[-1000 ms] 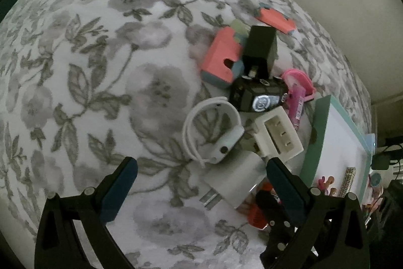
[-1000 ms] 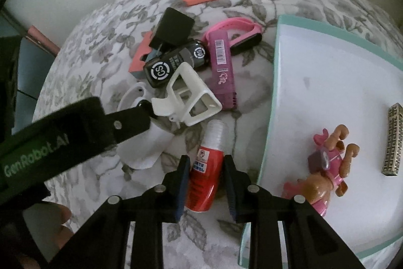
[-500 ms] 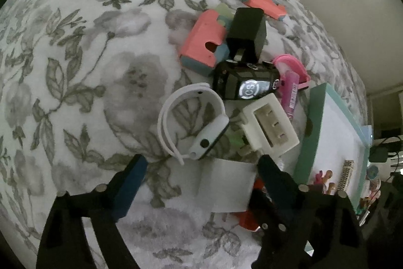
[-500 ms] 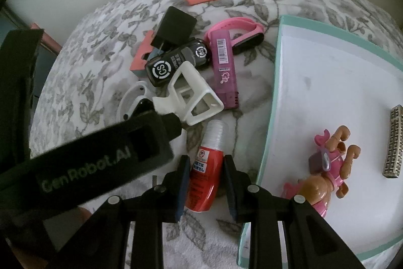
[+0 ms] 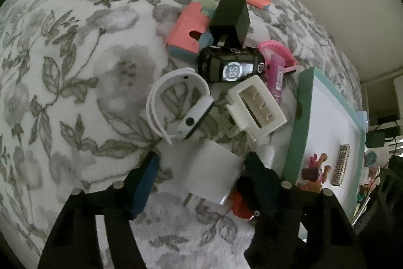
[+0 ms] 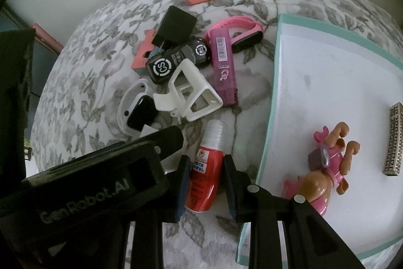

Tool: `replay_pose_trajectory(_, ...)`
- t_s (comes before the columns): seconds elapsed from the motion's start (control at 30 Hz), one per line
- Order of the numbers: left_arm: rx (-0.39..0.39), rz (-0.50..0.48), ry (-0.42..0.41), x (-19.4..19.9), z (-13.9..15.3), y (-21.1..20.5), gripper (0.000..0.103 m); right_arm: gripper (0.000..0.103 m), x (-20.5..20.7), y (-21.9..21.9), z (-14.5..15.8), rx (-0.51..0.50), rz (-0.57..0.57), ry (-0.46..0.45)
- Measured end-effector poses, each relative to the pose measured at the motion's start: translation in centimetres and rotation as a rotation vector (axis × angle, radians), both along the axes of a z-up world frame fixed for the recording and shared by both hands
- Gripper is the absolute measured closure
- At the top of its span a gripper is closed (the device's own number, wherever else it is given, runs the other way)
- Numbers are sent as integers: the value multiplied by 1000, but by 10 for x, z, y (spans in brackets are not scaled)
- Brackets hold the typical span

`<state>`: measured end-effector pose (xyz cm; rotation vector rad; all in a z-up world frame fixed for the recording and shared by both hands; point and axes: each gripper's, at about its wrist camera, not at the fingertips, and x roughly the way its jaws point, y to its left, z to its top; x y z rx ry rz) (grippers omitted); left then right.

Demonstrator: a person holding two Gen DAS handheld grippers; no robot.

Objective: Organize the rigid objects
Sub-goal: 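Grasp the white charger plug with the left tool while the right tool lifts the red bottle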

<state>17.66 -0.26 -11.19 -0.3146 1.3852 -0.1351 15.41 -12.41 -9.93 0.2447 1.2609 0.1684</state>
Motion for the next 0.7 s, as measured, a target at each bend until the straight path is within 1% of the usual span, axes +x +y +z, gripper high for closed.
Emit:
replay_pose_trajectory(0.1,-20,-15,5,-4,1,-4,43,74,-2,1,0,-3,5,2)
replay_pose_trajectory(0.23,-25,-21,7,-11,2,-1,43,74,-5,0,0,1,6,7)
replay_pose_trajectory(0.37,-10,-14,3,-14,3,4,43,74,-7,2,0,-7,15,9)
replay_pose_trajectory(0.5,8,4,-6,-17,4,14,43,74,-8,5,-1,-29,24,8)
replay_pose_trajectory(0.63,12,2,-11,-21,5,19,42,74,-7,8,-2,-60,43,2)
replay_pose_trajectory(0.7,26,-7,7,-22,-1,18,42,74,-7,10,-2,-75,50,-1)
